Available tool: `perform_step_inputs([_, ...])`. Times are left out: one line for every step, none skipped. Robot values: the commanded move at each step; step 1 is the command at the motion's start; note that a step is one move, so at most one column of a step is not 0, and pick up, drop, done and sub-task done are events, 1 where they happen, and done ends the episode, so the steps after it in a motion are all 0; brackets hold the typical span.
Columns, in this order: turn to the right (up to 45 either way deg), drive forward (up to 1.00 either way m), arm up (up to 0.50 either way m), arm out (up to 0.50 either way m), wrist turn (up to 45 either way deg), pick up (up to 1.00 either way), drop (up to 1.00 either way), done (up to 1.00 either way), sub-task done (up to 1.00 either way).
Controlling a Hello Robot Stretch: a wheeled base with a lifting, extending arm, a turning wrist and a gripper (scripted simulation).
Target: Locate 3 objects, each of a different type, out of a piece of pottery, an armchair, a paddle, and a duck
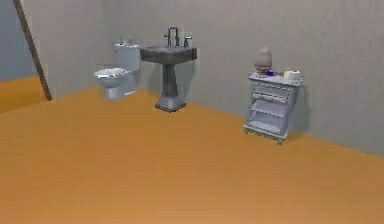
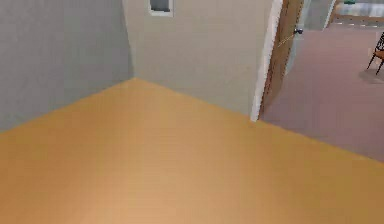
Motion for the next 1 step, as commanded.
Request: perform_step_inputs([-45.0, 0.0, 0.0, 0.0, 0.0, 0.0, 0.0, 0.0, 0.0])
